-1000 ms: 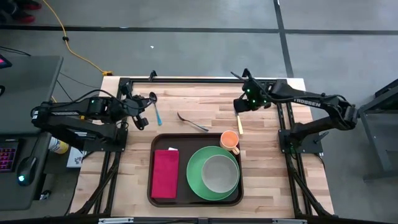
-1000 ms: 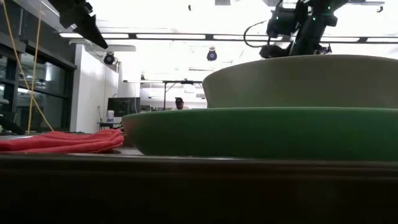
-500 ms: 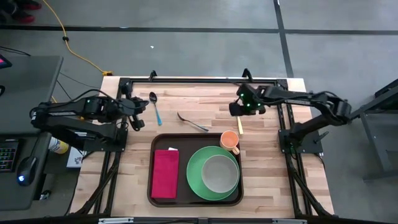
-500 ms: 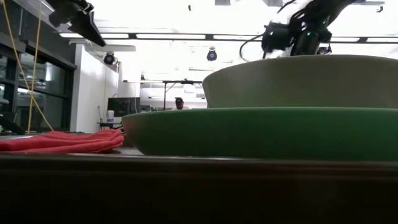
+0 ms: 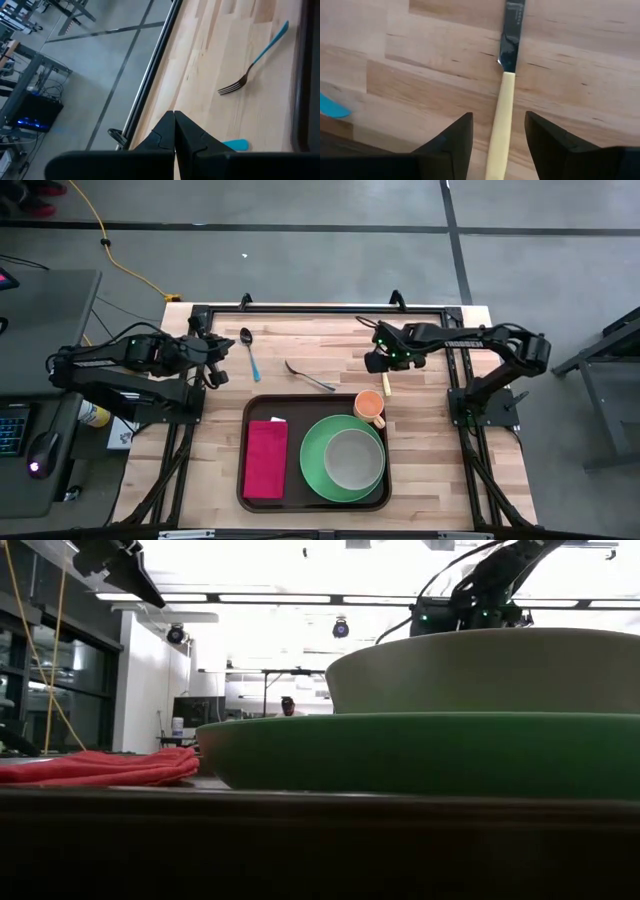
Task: Set up tray
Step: Put the yellow knife on the red napkin
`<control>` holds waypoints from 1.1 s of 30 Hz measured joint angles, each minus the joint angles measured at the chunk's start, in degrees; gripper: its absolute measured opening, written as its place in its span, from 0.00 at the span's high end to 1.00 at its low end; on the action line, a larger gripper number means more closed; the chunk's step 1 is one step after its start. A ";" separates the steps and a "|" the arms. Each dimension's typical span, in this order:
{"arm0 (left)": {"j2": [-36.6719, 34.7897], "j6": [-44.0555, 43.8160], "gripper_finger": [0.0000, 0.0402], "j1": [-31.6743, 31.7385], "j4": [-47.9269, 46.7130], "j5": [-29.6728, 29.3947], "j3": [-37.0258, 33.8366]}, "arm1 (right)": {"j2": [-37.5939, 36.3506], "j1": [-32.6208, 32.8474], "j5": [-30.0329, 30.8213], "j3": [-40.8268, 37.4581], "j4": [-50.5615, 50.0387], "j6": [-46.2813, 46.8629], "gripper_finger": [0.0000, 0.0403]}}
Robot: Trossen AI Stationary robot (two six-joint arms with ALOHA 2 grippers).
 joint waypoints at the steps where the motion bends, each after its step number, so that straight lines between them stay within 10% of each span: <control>1: 0.00 0.32 0.92 0.00 0.01 0.00 0.00 | 0.29 0.18 0.48 0.00 0.15 -0.02 0.61; 33: -0.28 0.96 0.92 0.00 -3.02 1.51 0.04 | 16.08 2.45 1.87 4.58 1.28 1.02 0.65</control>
